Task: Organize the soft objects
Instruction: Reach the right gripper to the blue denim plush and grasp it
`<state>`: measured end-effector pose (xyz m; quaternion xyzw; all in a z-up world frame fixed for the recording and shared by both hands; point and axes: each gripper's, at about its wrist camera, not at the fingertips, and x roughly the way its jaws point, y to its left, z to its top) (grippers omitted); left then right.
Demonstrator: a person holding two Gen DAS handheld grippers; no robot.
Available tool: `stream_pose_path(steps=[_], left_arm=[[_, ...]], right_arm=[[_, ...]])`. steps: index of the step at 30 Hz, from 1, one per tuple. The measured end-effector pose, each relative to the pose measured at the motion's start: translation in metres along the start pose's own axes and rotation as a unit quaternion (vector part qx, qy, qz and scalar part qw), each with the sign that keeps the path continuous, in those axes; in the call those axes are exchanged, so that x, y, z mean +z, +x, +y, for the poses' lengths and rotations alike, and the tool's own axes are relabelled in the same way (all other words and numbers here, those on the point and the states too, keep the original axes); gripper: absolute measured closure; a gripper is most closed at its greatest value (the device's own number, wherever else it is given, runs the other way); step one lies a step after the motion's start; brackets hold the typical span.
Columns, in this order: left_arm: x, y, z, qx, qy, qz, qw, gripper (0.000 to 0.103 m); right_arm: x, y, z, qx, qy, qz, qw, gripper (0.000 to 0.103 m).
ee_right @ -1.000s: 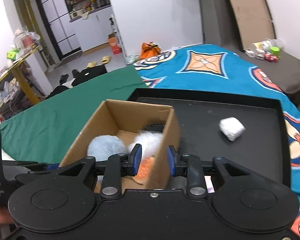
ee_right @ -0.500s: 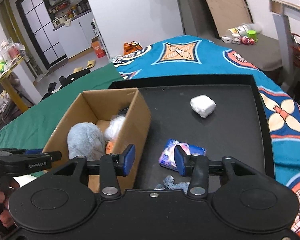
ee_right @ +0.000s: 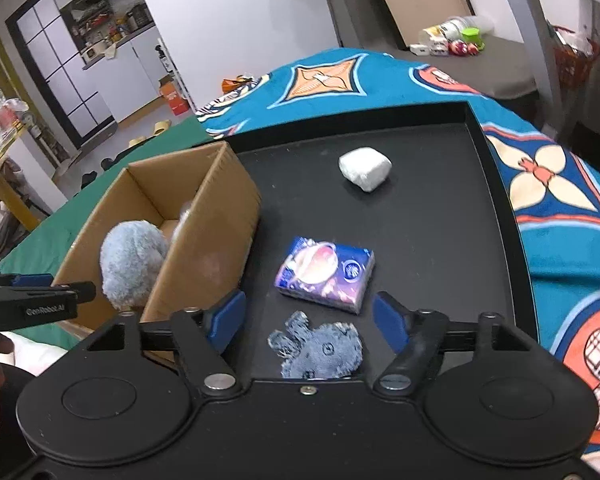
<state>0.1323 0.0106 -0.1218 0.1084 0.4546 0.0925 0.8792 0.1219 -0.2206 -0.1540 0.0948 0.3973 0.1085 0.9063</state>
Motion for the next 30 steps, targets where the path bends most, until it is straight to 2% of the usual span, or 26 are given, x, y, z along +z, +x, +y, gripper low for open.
stream_pose_path(steps=[6, 13, 18, 26, 30], left_arm=[[0.0, 0.0, -0.009, 0.016, 0.02, 0.002, 0.9997, 0.047], [-0.001, -0.003, -0.02, 0.035, 0.048, -0.006, 0.9982, 0.047], [-0.001, -0.003, -0.027, 0.041, 0.065, -0.004, 0.9971, 0.047], [0.001, -0.002, -0.025, 0.056, 0.057, -0.001, 0.9968, 0.047], [0.003, 0.001, -0.026, 0.059, 0.058, 0.006, 0.9966, 0.047]], right_arm=[[-0.012, 0.004, -0.004, 0.0, -0.002, 0.002, 1.0, 0.017], [-0.021, 0.008, -0.013, -0.006, 0.008, 0.003, 1.0, 0.016], [-0.03, 0.011, -0.017, -0.015, 0.011, 0.001, 1.0, 0.016], [-0.036, 0.021, -0.013, -0.002, -0.006, 0.005, 1.0, 0.016], [-0.038, 0.032, -0.01, 0.007, -0.012, 0.017, 1.0, 0.023]])
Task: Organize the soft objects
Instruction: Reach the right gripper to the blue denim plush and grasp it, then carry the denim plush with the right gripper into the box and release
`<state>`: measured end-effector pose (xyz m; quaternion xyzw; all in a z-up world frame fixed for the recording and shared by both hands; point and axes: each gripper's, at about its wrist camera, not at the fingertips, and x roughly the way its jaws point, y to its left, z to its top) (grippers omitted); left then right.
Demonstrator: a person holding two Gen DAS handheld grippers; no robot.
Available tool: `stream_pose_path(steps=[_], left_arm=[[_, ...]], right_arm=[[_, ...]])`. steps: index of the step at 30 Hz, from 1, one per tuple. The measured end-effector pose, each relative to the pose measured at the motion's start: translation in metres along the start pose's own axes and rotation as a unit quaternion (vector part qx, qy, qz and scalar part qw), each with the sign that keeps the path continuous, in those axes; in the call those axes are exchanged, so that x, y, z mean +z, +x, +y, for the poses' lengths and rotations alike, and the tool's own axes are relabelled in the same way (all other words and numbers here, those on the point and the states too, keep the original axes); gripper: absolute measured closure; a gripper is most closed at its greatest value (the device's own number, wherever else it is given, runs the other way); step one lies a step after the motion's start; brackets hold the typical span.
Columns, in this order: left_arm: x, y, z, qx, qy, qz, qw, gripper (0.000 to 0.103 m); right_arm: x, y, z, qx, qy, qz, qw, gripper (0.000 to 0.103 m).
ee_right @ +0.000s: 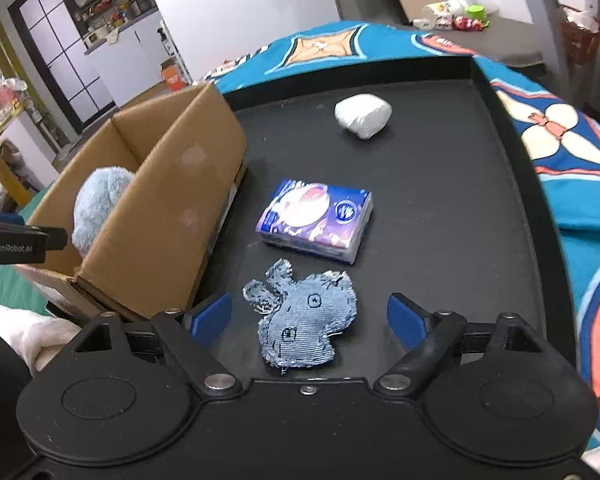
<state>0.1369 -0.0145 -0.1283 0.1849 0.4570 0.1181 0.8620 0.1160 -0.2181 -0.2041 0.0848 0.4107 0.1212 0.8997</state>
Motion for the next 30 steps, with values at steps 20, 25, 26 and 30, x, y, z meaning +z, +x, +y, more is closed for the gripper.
stream_pose_path(steps=[20, 25, 26, 30], left_arm=[[0.001, 0.002, 0.0, -0.004, -0.002, 0.016, 0.9999, 0.047], [0.002, 0.003, 0.002, -0.003, -0.009, 0.023, 0.9997, 0.047], [0.002, 0.003, 0.003, -0.006, -0.01, 0.023, 0.9997, 0.047], [0.002, -0.002, 0.006, -0.013, -0.013, 0.016, 0.9997, 0.047]], right_arm=[[0.004, -0.005, -0.01, -0.014, 0.005, -0.005, 1.0, 0.084], [0.01, -0.014, -0.01, -0.016, 0.004, -0.015, 1.0, 0.09], [0.011, -0.016, -0.01, -0.015, 0.005, -0.018, 1.0, 0.09], [0.017, -0.025, -0.007, -0.016, 0.001, -0.033, 0.999, 0.09]])
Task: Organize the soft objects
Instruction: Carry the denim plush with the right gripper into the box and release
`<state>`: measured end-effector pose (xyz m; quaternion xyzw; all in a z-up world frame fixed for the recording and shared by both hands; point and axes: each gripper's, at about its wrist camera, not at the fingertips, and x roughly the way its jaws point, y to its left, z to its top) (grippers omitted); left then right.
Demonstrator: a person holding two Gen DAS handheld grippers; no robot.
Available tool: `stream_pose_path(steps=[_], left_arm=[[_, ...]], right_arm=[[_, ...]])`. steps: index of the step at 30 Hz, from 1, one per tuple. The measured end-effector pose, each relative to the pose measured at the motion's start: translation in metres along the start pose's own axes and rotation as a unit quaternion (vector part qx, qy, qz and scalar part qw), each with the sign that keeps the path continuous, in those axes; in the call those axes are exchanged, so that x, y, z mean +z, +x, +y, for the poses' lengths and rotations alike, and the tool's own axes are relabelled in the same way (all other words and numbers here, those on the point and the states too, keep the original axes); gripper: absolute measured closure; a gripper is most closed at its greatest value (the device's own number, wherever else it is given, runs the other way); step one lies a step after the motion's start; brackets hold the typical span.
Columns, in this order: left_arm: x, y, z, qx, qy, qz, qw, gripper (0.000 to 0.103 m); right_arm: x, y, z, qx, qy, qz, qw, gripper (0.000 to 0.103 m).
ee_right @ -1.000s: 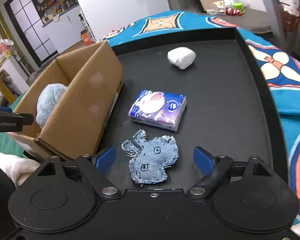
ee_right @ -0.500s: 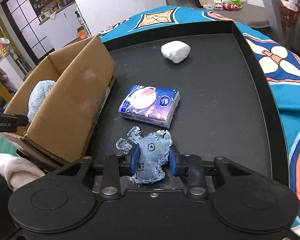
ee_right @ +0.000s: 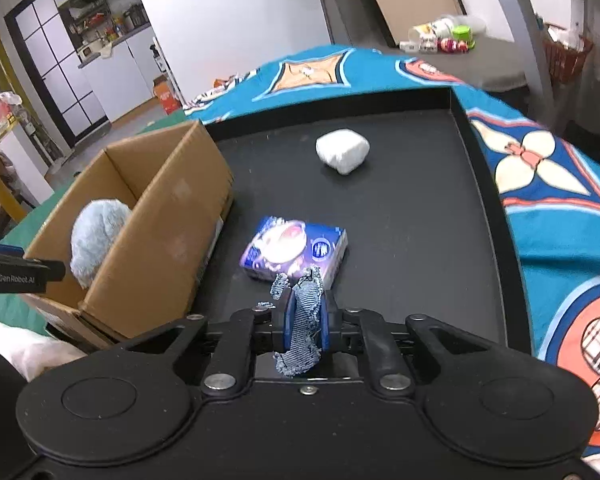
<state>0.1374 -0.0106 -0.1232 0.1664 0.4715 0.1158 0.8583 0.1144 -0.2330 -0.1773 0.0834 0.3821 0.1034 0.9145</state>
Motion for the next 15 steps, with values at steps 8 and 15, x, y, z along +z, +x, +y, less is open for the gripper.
stream_pose_path(steps=[8, 15], left_arm=[[-0.001, -0.007, 0.012, -0.012, -0.012, 0.003, 0.9999, 0.047], [-0.004, -0.004, 0.023, -0.038, -0.041, 0.004, 0.9985, 0.047]], right_arm=[[0.016, -0.015, 0.006, -0.003, 0.0, -0.025, 1.0, 0.09], [0.032, -0.027, 0.02, 0.002, -0.012, -0.046, 0.999, 0.09]])
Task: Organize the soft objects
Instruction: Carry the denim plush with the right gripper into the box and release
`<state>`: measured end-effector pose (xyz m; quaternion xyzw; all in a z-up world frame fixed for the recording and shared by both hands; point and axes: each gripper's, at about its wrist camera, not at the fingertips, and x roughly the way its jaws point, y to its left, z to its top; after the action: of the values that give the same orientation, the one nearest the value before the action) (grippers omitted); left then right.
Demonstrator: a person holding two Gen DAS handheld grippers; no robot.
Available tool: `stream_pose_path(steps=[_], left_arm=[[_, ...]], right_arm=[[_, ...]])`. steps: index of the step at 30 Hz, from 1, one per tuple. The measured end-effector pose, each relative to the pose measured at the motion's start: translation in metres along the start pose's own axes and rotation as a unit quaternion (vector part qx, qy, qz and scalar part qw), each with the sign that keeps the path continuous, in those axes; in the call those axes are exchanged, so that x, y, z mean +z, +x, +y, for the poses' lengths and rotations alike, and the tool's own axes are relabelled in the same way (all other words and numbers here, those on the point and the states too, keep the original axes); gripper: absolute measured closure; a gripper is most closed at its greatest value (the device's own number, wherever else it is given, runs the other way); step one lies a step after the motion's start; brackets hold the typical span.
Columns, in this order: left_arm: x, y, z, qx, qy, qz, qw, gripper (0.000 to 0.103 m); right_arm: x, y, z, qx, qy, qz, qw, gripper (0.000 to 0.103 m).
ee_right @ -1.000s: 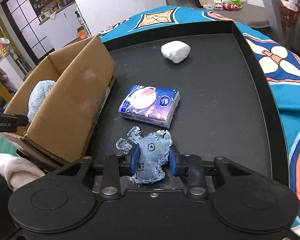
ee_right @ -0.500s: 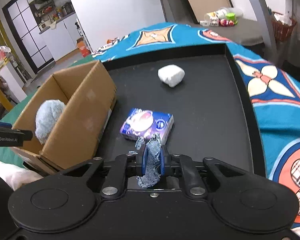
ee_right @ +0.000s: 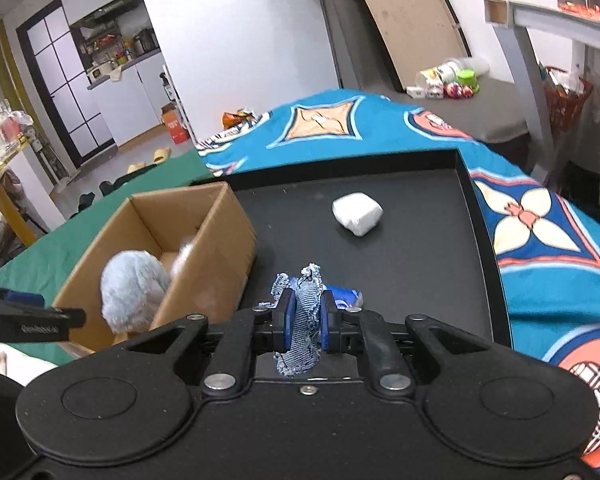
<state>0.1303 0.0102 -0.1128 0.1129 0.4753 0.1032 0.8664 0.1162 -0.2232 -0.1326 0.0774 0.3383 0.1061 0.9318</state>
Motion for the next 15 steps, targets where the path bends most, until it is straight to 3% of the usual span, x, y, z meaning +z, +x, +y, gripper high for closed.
stream_pose_path(steps=[15], left_arm=[[-0.005, 0.006, 0.012, -0.044, -0.03, 0.0, 0.9986, 0.05]], right_arm=[[0.029, -0.01, 0.046, 0.021, -0.038, -0.031, 0.999, 0.09]])
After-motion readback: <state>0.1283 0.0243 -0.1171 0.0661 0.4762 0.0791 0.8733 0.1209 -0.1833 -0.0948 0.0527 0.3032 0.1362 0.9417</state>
